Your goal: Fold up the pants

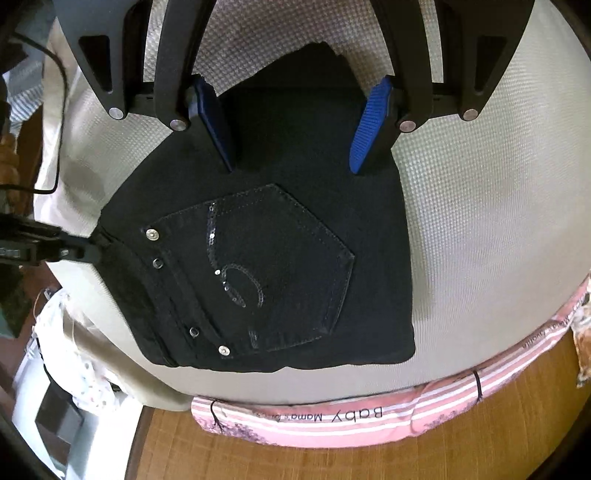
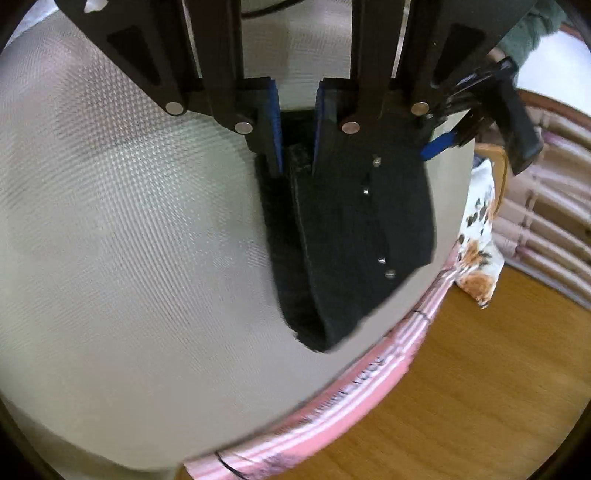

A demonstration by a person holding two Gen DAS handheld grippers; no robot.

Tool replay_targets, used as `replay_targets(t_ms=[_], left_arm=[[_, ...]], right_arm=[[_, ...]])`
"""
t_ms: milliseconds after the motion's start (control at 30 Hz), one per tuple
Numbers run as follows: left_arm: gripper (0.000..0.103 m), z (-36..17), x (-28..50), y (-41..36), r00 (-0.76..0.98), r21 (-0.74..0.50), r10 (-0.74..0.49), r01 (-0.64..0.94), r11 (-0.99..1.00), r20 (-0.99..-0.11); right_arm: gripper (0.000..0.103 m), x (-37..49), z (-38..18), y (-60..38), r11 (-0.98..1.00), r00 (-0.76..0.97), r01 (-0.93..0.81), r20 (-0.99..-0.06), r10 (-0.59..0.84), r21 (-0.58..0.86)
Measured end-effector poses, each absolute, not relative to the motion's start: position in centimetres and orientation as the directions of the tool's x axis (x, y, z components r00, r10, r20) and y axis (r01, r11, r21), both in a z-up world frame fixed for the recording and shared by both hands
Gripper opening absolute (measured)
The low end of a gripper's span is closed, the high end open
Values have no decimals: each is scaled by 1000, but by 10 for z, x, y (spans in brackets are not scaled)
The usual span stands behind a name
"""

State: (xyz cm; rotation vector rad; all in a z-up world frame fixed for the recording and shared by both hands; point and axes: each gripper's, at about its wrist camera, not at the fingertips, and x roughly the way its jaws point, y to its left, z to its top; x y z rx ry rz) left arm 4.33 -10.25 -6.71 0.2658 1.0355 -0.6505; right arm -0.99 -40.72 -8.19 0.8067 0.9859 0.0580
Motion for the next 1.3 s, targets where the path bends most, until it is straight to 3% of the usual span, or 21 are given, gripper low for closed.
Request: replay_targets(t_ms=[100, 233, 500, 733, 1067, 1300], left_arm=[[65, -68, 45, -105, 345, -84, -363, 615, 784, -865], [65, -63, 46, -103, 348, -90, -365, 606, 790, -863], [65, -39, 57, -91, 446, -74, -367, 549, 832, -816], [65, -39, 73, -94, 528, 33, -253, 472, 881, -811], [65, -54, 87, -92, 540, 96, -153, 406, 909, -828], [65, -65, 87, -94, 533, 103, -151, 417, 903, -832]], right_arm=[[15, -3, -82, -410, 707, 564, 318, -726, 394, 631], [34, -3, -73, -409, 739, 543, 331, -759, 359, 586], [34, 14, -29, -410, 819, 615, 301, -756, 226, 489], [34, 60, 1, -386, 908, 668, 211, -732, 138, 363], [33, 96, -31, -360, 955, 623, 237, -782, -8, 180], [33, 80, -52, -360, 958, 577, 234, -817, 2, 168]])
